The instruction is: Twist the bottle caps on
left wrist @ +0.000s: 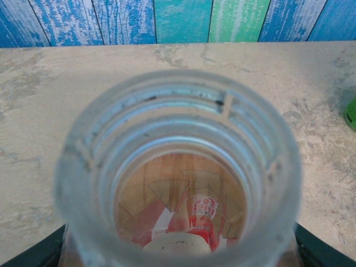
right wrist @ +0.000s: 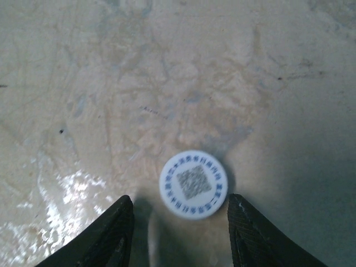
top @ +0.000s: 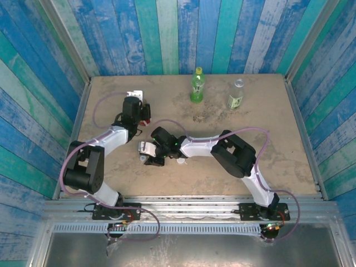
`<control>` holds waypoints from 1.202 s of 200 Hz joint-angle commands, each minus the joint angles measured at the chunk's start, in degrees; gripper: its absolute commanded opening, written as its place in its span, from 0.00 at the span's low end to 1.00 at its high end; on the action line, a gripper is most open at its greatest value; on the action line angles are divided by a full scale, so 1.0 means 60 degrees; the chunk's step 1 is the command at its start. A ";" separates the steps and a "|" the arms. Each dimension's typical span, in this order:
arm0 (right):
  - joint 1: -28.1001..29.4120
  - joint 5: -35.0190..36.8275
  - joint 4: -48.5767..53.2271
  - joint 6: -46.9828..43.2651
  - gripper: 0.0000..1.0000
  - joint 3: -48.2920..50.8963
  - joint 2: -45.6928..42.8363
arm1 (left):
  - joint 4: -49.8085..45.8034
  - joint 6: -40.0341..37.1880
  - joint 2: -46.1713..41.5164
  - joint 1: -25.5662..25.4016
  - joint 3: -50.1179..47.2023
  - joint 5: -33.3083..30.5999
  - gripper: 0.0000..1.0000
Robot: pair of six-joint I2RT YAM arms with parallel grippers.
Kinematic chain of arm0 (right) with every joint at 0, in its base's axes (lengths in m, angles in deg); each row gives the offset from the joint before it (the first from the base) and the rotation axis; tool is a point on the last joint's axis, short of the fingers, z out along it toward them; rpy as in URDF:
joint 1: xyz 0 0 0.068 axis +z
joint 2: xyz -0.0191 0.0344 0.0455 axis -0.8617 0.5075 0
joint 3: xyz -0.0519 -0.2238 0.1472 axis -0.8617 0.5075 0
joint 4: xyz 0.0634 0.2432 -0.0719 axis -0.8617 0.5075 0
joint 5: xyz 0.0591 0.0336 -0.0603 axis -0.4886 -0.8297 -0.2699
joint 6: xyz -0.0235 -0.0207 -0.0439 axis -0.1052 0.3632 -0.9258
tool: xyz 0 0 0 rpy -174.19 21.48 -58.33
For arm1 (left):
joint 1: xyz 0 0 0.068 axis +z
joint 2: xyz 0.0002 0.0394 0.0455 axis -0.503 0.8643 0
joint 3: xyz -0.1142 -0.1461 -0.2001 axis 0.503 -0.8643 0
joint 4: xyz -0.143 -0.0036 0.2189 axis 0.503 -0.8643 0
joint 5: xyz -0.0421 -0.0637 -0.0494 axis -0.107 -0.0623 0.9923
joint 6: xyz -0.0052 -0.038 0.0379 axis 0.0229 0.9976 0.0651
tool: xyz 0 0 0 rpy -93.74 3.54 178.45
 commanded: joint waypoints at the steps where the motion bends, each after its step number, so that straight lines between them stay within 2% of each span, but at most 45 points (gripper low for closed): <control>1: 0.0086 0.0303 0.0567 0.0142 0.46 -0.0341 0.0561 | 0.0107 0.0073 -0.0763 0.0081 -0.0068 0.0099 0.59; 58: 0.0188 0.0102 0.0699 0.0289 0.35 -0.0862 0.0832 | 0.0073 0.0026 -0.0789 0.0081 -0.0096 0.0106 0.59; 115: -0.0026 0.0569 0.0203 0.0930 0.29 -0.0135 0.0151 | 0.0312 -0.0174 -0.0846 0.0080 -0.0216 0.0473 0.60; 159: -0.0737 0.0994 -0.0871 0.1935 0.28 0.1294 -0.0964 | 0.0535 -0.0466 -0.0758 0.0055 -0.0195 0.1611 0.60; 240: -0.3085 0.2578 -0.1752 0.3454 0.28 0.4979 -0.3707 | 0.1175 -0.1092 -0.0823 -0.1011 -0.0620 0.2251 0.61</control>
